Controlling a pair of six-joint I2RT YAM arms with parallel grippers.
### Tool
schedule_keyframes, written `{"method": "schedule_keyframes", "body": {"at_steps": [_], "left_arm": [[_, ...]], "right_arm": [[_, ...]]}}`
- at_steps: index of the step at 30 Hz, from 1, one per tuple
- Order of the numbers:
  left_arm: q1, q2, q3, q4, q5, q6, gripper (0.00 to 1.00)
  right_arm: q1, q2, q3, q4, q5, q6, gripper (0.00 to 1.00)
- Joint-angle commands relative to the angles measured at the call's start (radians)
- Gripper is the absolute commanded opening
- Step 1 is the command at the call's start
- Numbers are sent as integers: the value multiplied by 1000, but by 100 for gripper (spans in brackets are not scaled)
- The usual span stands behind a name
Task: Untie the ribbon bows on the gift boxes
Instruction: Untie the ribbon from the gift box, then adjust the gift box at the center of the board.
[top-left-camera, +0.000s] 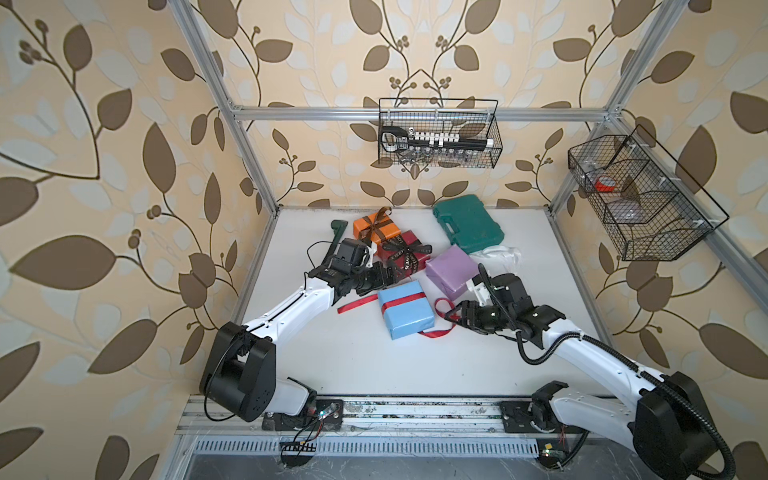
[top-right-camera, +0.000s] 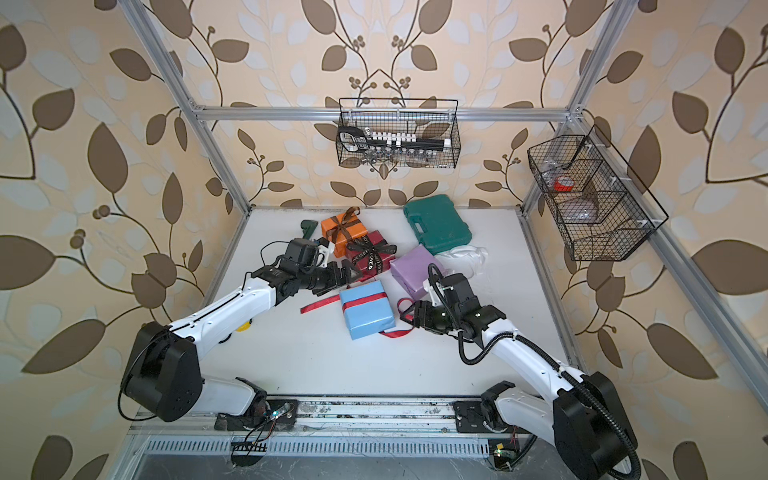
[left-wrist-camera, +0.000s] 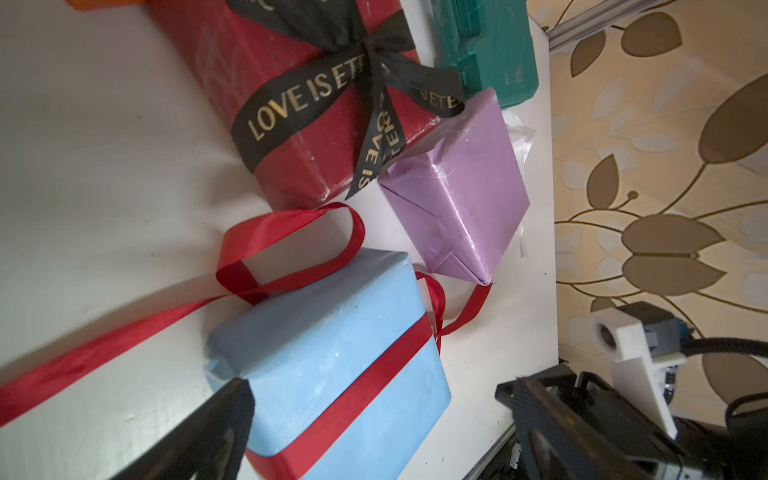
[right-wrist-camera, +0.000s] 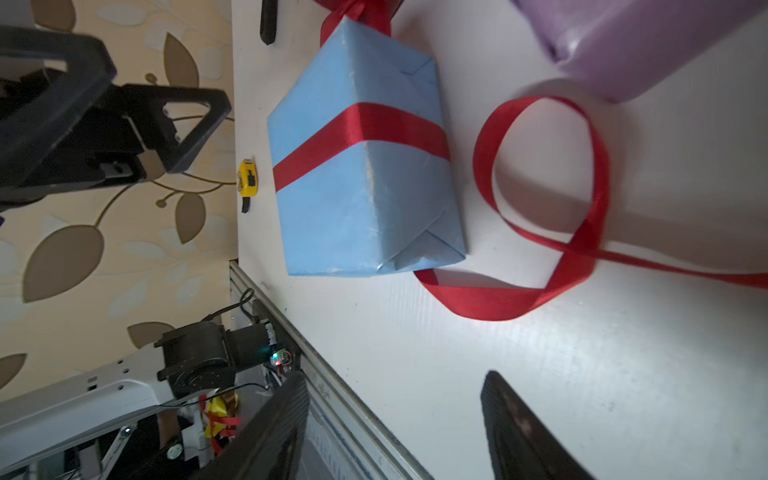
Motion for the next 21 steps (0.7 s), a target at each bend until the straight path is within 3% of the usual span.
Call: {"method": "schedule_keyframes", "body": {"at_steps": [1,13,21], "left_arm": [[8,85,18,52,51,90,99],[9,200,79,64,124,140,95],[5,76,-134,120,200,13,92]], "right_arm": [[51,12,-62,229,-53,142,67],[196,183,-55,487,-6,266,67],[157,284,48,486,64,163,68]]}}
